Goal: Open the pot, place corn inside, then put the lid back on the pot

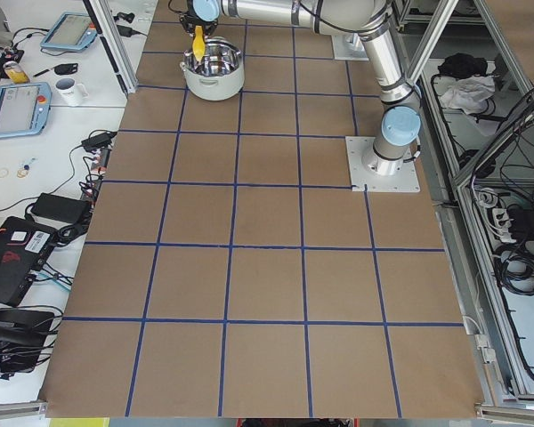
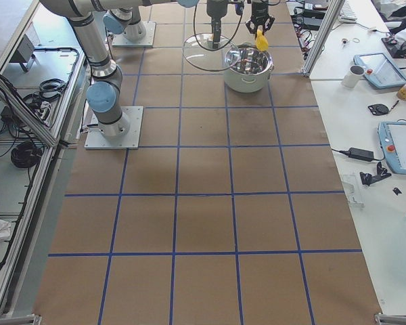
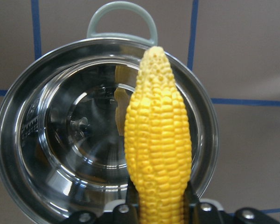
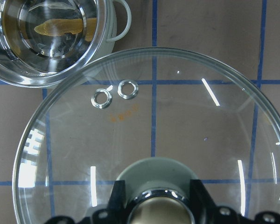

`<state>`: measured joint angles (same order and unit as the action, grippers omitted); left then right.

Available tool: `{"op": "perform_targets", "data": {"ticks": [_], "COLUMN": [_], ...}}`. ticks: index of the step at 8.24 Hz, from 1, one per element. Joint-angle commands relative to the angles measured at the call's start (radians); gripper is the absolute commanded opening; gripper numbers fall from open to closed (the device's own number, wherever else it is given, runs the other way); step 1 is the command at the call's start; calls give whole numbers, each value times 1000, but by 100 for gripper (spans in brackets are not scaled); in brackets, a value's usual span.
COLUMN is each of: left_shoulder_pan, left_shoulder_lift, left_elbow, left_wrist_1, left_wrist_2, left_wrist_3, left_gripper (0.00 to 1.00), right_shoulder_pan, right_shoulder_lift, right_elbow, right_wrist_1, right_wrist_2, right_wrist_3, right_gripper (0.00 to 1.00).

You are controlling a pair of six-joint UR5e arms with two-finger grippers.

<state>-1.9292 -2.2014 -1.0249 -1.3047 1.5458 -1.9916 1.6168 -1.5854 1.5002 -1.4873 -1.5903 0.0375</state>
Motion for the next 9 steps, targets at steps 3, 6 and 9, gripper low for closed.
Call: {"op": "perform_targets", "data": {"ticks": [3,6,9], "left_shoulder_pan": [-16,-13,11], "left_shoulder_lift": [31,29,-4], "left_elbow": [-110,-132,-123], "left_wrist_1": [-13,-13,-1], "left_wrist_2": [-110,-108,-104], "left_wrist_3": [32,138,201], "left_gripper": [0,0,0], "right_shoulder_pan": [0,2,0], "right_shoulder_lift": [-2,-4,-18], "right_elbow": [0,0,2], "right_wrist_1": [2,9,29], "right_wrist_2": [-5,-8,-8], "right_wrist_3": [4,2,5], "right_gripper": [34,34,34]}}
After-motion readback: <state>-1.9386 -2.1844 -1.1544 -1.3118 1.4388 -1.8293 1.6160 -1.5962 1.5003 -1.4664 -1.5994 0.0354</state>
